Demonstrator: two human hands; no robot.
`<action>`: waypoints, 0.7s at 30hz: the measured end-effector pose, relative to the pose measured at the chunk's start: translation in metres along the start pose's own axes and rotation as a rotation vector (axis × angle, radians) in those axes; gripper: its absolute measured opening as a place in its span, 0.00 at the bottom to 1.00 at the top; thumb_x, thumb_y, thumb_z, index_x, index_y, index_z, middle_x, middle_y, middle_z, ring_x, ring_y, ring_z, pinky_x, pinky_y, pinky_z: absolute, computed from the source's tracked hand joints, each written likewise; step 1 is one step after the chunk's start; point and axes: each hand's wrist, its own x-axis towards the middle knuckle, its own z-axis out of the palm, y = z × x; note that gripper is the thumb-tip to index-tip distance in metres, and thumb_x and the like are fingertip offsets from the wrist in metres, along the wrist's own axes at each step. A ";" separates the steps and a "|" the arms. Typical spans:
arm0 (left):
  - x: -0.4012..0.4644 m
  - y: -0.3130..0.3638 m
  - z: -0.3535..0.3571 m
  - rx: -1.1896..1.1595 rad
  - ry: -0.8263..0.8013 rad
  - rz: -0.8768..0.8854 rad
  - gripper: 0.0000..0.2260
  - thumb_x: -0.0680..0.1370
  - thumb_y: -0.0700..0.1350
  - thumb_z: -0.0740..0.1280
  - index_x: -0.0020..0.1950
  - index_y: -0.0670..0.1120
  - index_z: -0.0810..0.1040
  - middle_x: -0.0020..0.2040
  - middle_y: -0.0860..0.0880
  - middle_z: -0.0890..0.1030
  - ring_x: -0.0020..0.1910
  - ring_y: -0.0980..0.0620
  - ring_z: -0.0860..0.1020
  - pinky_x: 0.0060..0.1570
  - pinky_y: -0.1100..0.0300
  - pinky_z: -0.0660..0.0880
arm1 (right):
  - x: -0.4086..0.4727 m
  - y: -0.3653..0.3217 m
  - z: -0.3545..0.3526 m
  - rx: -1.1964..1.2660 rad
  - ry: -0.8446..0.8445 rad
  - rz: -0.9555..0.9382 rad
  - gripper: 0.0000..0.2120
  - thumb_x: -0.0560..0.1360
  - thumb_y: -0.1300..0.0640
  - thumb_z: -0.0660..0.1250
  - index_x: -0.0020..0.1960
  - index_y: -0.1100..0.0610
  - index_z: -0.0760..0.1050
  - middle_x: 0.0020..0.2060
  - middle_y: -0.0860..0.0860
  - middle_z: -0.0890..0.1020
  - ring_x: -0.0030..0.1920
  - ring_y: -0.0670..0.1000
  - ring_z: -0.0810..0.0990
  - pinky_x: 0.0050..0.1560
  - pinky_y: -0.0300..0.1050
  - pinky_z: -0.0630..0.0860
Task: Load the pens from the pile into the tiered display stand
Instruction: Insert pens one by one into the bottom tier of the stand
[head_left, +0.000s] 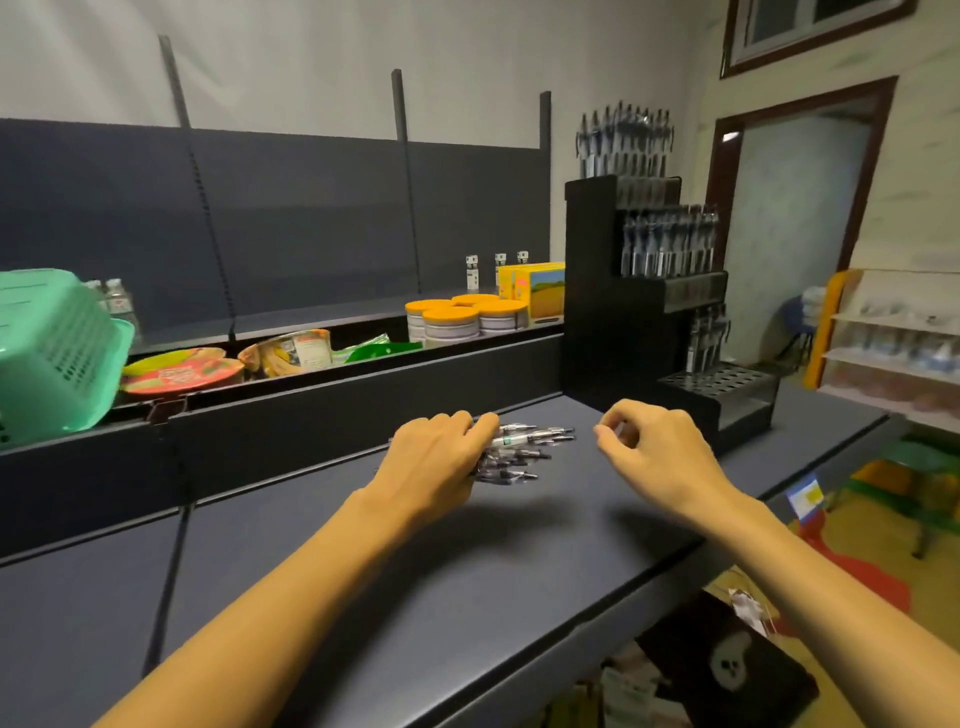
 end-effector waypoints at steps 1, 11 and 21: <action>0.009 0.004 0.007 0.000 0.017 0.013 0.22 0.61 0.41 0.75 0.51 0.46 0.71 0.32 0.48 0.74 0.24 0.46 0.71 0.25 0.61 0.58 | 0.008 0.009 -0.002 0.009 -0.005 -0.010 0.05 0.77 0.50 0.66 0.47 0.50 0.78 0.35 0.44 0.79 0.37 0.47 0.78 0.41 0.50 0.80; 0.091 0.068 0.059 0.072 0.118 -0.067 0.23 0.65 0.37 0.71 0.57 0.44 0.69 0.37 0.46 0.76 0.30 0.45 0.73 0.27 0.57 0.67 | 0.076 0.104 -0.040 0.126 -0.123 -0.285 0.03 0.78 0.53 0.66 0.49 0.49 0.79 0.39 0.43 0.79 0.39 0.40 0.77 0.40 0.31 0.72; 0.136 0.147 0.071 0.147 0.146 -0.291 0.16 0.70 0.40 0.59 0.58 0.43 0.69 0.38 0.45 0.78 0.30 0.44 0.74 0.28 0.57 0.71 | 0.122 0.175 -0.081 0.296 -0.264 -0.459 0.06 0.78 0.54 0.67 0.49 0.53 0.82 0.39 0.43 0.81 0.36 0.37 0.76 0.36 0.24 0.67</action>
